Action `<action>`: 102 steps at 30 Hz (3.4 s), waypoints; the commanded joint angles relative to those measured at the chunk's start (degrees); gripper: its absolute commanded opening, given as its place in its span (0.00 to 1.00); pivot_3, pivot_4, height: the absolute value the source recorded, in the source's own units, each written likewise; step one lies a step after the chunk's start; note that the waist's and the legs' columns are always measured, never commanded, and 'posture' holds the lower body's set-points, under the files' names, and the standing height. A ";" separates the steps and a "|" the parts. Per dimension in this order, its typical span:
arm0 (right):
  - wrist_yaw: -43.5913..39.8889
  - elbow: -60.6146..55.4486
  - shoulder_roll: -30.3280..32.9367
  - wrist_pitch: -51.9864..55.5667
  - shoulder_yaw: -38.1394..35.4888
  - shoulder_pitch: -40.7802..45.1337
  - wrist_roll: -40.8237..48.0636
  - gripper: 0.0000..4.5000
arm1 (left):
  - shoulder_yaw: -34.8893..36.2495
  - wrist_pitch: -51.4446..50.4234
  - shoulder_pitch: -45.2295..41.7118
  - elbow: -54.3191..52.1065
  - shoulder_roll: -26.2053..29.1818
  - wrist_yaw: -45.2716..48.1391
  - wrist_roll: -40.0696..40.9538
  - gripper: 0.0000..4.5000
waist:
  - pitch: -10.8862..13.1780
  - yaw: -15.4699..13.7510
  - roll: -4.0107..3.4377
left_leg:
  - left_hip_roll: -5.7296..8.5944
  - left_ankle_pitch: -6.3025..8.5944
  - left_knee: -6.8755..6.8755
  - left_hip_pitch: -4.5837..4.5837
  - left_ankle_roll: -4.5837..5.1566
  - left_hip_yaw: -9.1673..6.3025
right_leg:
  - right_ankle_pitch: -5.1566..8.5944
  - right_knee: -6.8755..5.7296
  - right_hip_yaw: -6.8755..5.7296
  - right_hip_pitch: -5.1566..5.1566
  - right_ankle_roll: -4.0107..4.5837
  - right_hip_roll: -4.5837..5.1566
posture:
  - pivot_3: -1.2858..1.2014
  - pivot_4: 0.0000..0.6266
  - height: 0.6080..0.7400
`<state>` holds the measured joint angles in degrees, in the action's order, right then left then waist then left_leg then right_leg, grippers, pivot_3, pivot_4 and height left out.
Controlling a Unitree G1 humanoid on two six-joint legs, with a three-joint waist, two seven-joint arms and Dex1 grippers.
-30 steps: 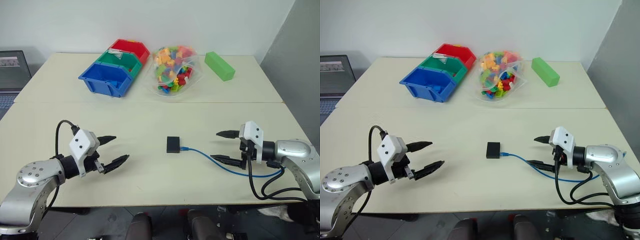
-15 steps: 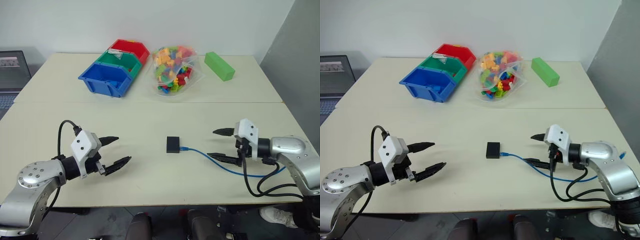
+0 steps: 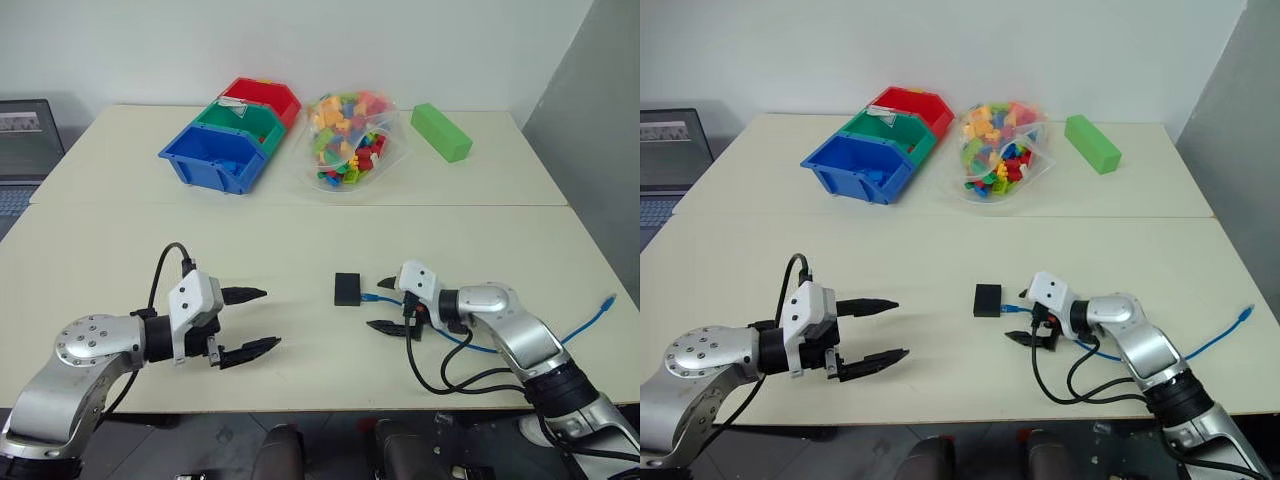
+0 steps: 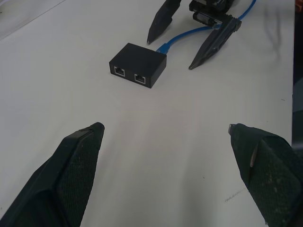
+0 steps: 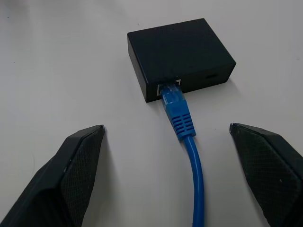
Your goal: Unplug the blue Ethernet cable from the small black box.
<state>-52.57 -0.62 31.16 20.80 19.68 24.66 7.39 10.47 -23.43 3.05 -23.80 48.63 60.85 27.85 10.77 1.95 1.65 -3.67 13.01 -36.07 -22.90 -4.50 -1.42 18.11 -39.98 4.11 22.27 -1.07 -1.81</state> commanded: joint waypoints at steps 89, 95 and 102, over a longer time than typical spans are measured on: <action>-5.15 -22.58 0.60 22.53 -10.27 4.64 27.91 0.67 | -4.48 -33.15 -27.86 16.35 -5.12 2.85 27.54 0.17 | 0.02 -0.04 -0.02 | 0.03 -0.01 -0.05 -0.02 -0.02 -0.12 | -0.17 -0.09 -0.08 -0.03 0.30 0.00 | 0.52 0.24 1.00; 2.42 -20.31 -5.25 33.18 -12.75 3.97 35.46 0.67 | -5.04 -31.62 -29.01 17.93 -5.45 5.81 25.89 0.17 | 0.02 0.08 -0.02 | 0.02 0.00 -0.04 -0.05 -0.01 -0.10 | -0.16 -0.06 -0.08 0.01 0.27 -0.02 | 0.52 0.24 1.00; 6.78 -18.75 -9.96 36.63 -13.19 4.34 38.05 0.67 | -4.93 -31.28 -28.77 17.72 -6.07 6.18 25.66 0.17 | 0.02 0.08 -0.02 | 0.02 0.00 -0.03 -0.09 0.00 -0.10 | -0.01 -0.03 -0.07 0.04 0.02 -0.02 | 0.52 0.24 1.00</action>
<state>-46.63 -18.64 21.80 56.98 7.72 28.39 43.66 4.74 -55.57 -25.18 -5.06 42.51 65.97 53.22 10.79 2.02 1.63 -3.65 13.01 -36.09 -22.99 -4.50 -1.51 18.09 -40.02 4.04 22.31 -1.05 -1.84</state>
